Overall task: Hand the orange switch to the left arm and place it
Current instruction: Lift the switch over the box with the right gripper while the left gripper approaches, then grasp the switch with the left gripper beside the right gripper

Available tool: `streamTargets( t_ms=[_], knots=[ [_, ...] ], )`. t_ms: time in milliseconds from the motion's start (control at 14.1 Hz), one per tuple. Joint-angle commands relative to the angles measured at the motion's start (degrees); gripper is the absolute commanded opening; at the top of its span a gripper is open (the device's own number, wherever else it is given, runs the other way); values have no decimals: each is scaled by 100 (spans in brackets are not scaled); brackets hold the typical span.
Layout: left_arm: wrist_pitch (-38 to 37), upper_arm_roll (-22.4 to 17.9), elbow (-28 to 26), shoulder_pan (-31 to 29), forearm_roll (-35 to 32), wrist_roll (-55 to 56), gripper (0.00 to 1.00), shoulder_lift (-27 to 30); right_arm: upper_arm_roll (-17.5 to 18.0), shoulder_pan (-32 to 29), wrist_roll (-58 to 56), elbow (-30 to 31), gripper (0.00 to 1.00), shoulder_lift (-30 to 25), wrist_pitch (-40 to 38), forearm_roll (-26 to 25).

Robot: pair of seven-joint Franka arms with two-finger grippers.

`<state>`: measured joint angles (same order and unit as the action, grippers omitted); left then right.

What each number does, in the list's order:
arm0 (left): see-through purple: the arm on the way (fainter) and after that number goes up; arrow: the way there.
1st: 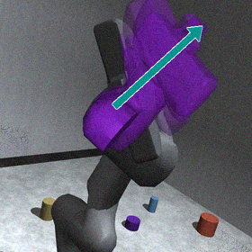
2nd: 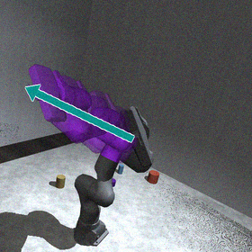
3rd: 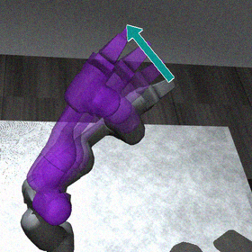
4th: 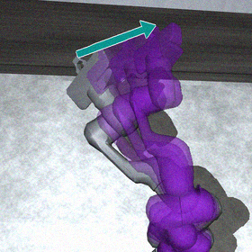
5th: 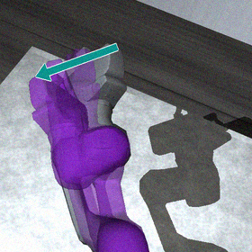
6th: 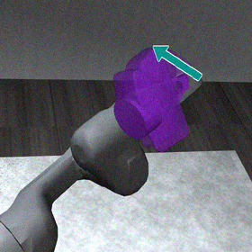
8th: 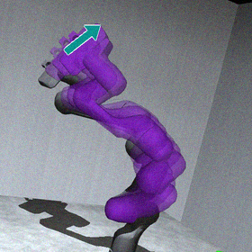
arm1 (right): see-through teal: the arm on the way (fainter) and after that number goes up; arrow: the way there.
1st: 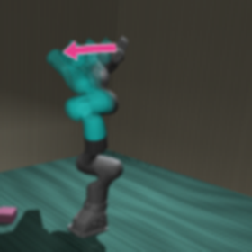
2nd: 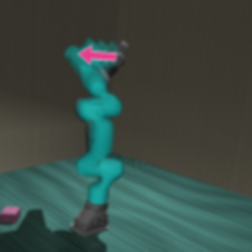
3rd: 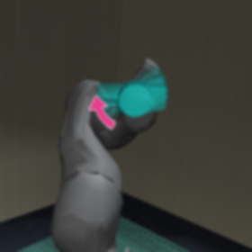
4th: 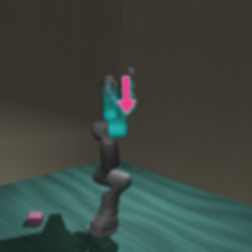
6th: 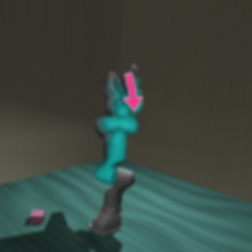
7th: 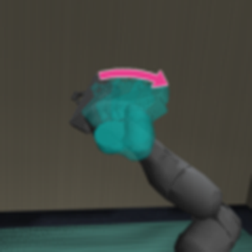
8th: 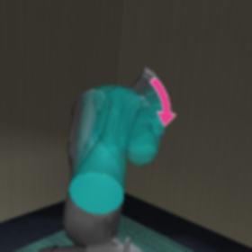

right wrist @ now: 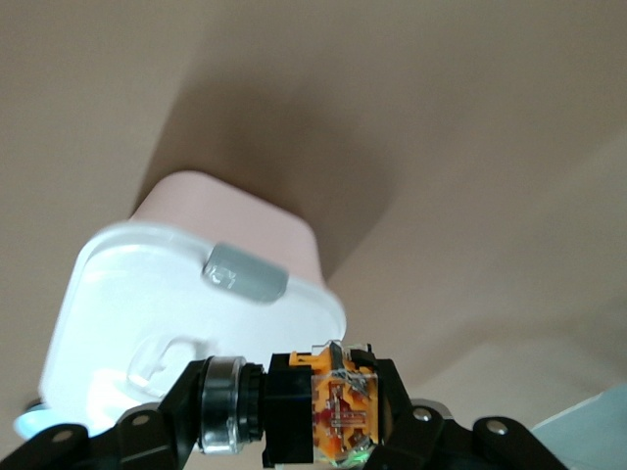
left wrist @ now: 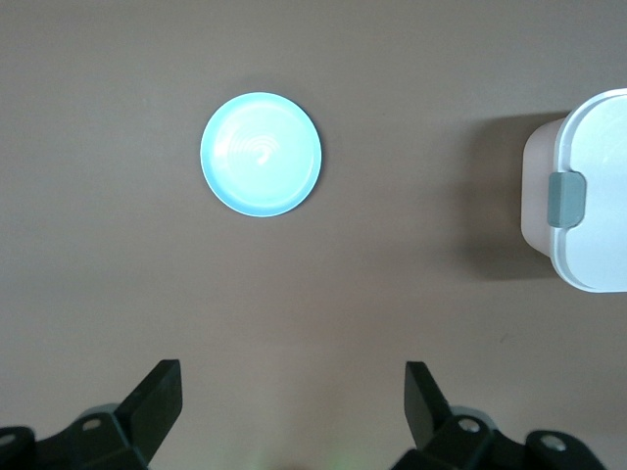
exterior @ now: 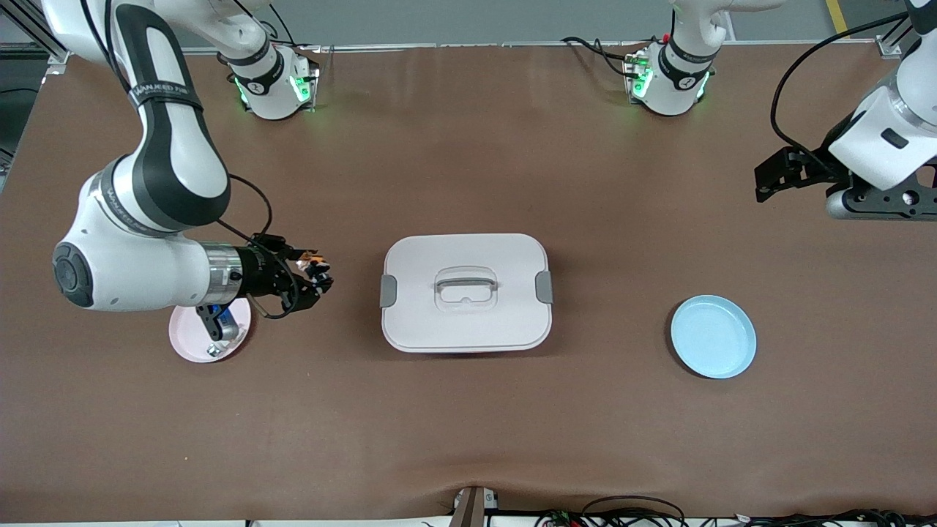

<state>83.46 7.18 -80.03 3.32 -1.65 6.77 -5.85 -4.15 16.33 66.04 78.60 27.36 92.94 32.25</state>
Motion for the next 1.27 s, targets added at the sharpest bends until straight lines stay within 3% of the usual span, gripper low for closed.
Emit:
streamTargets(
  t_ms=[0, 283, 425, 708, 1203],
  knots=[
    [38, 3, 102, 116, 33, 26, 100, -100, -42, 291, 899, -318, 0, 15, -75, 203],
    [126, 20, 110, 212, 42, 35, 100, -188, -42, 687, 1875, -661, 0, 50, -4, 246],
    [240, 38, 111, 257, 51, 35, 100, -232, -42, 775, 2341, -767, 0, 77, 118, 527],
    [337, 108, 102, 354, 541, 192, 100, -407, -42, 1091, 3088, -961, 0, 77, 592, 633],
    [1276, 108, 84, 1249, 1166, 1369, 100, -952, -42, 1680, 4249, -1171, 0, 94, 1498, 774]
  ],
)
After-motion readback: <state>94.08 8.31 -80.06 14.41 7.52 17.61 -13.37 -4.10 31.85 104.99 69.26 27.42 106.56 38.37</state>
